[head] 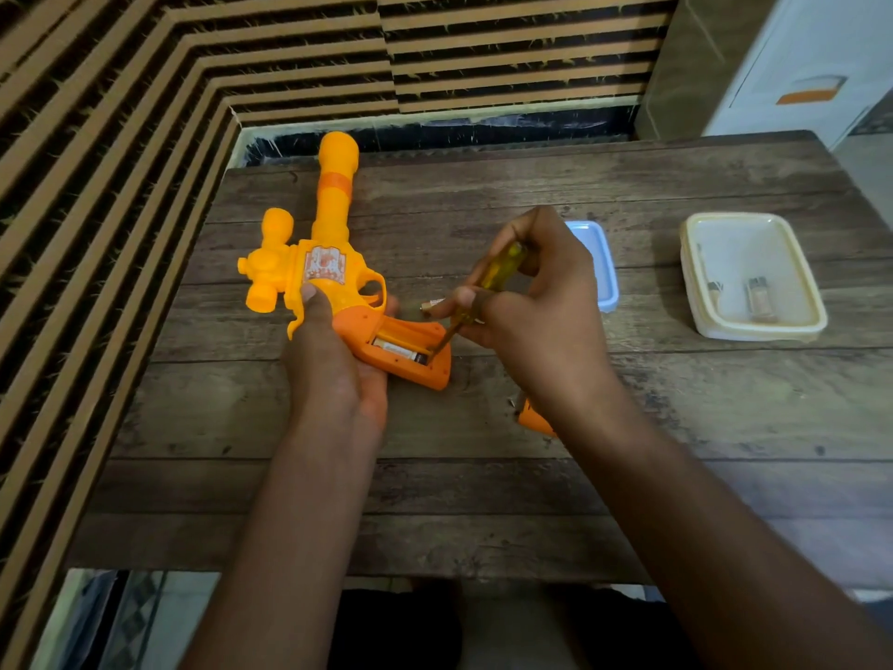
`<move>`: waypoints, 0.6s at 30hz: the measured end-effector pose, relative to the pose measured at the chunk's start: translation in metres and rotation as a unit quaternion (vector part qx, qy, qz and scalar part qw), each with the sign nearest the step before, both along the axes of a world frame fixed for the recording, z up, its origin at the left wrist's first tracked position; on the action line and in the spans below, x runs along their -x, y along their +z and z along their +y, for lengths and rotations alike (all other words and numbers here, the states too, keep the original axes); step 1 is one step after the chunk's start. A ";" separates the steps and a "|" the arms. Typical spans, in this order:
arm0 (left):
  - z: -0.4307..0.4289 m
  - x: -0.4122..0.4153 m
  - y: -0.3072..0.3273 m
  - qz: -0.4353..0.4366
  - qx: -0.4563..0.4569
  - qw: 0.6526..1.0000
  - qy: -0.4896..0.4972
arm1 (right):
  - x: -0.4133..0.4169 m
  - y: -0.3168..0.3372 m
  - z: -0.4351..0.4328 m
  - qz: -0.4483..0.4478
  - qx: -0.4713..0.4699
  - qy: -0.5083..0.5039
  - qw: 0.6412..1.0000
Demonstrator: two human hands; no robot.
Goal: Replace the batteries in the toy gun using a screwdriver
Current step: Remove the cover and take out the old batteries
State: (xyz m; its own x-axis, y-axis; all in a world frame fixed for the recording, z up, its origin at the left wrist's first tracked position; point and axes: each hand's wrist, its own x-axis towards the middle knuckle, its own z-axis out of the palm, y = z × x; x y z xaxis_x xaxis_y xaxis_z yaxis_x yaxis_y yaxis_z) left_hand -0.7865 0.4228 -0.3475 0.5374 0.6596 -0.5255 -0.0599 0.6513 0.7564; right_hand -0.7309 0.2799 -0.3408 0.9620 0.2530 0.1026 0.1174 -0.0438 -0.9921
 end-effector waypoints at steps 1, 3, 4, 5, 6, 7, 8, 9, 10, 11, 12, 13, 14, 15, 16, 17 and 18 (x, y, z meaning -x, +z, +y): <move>0.001 0.000 0.000 0.000 0.003 1.000 0.002 | 0.001 0.002 -0.001 0.007 -0.024 -0.002 1.000; 0.002 -0.001 0.001 -0.004 0.009 1.000 0.006 | 0.003 0.007 -0.005 0.024 -0.075 0.013 0.997; 0.002 -0.001 0.002 -0.003 0.009 1.000 0.008 | 0.004 0.010 -0.006 0.030 -0.091 0.022 0.995; 0.002 -0.001 0.002 -0.001 0.007 1.000 0.011 | 0.004 0.013 -0.006 0.031 -0.099 0.027 0.994; 0.003 -0.001 0.002 0.001 0.005 1.000 0.013 | 0.005 0.015 -0.006 0.028 -0.104 0.029 0.994; 0.004 -0.001 0.002 0.002 0.005 1.000 0.013 | 0.005 0.017 -0.005 0.027 -0.111 0.026 0.993; 0.004 -0.001 0.002 0.003 0.005 1.000 0.013 | 0.004 0.018 -0.005 0.027 -0.121 0.023 0.992; 0.004 -0.001 0.001 0.004 0.005 1.000 0.012 | 0.004 0.020 -0.006 0.028 -0.133 0.022 0.991; 0.004 0.000 0.001 0.006 0.005 1.000 0.011 | 0.004 0.022 -0.006 0.028 -0.140 0.025 0.989; 0.004 0.000 0.000 0.006 0.002 1.000 0.010 | 0.003 0.024 -0.006 0.024 -0.146 0.030 0.988; 0.003 0.000 0.000 0.005 0.000 1.000 0.009 | 0.003 0.026 -0.006 0.018 -0.152 0.033 0.988; 0.002 -0.001 0.000 0.004 -0.001 1.000 0.008 | 0.003 0.027 -0.005 0.008 -0.159 0.034 0.987; 0.001 -0.001 0.000 0.003 -0.001 1.000 0.007 | 0.003 0.027 -0.005 -0.006 -0.168 0.033 0.985; 0.001 -0.001 0.000 0.001 -0.002 1.000 0.008 | 0.003 0.027 -0.004 -0.025 -0.177 0.033 0.983; 0.000 -0.001 -0.001 0.001 -0.004 1.000 0.010 | 0.003 0.027 -0.004 -0.048 -0.175 0.037 0.983; 0.001 -0.002 -0.001 0.002 -0.006 1.000 0.012 | 0.002 0.026 -0.004 -0.074 -0.159 0.043 0.984; 0.001 -0.001 -0.002 0.004 -0.005 1.000 0.011 | 0.002 0.025 -0.004 -0.102 -0.130 0.051 0.985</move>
State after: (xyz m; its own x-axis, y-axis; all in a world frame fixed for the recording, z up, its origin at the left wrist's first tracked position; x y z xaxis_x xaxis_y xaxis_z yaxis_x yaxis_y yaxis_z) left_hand -0.7855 0.4239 -0.3492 0.5180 0.6767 -0.5232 -0.0683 0.6424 0.7633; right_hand -0.7329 0.2754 -0.3155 0.8856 0.2878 0.3646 0.3055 0.2304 -0.9239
